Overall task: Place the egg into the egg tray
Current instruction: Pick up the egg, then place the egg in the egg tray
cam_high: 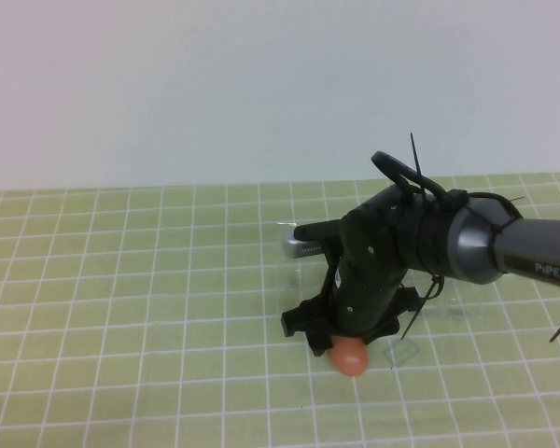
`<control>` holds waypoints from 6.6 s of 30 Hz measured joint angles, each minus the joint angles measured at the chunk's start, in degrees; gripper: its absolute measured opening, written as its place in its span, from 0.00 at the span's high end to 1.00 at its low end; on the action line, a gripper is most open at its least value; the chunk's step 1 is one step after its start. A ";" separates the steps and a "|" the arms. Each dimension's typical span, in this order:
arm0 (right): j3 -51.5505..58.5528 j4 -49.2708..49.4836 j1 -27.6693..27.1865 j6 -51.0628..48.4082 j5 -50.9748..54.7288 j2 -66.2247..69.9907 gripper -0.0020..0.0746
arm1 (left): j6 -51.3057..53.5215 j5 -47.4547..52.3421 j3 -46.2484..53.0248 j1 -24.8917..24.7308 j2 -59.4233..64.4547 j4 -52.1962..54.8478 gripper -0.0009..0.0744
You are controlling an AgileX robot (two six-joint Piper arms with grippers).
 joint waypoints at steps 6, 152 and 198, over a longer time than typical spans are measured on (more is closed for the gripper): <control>0.00 0.00 0.00 -0.83 0.10 0.00 0.46 | 0.00 0.00 0.00 0.00 0.00 0.00 0.99; 41.21 44.51 -0.14 -33.96 -96.76 -7.03 0.47 | 0.00 0.00 0.00 0.03 0.00 0.00 0.99; 40.83 43.13 -0.14 -33.96 -96.58 -6.88 0.45 | 0.00 0.00 0.00 0.00 0.00 0.00 0.99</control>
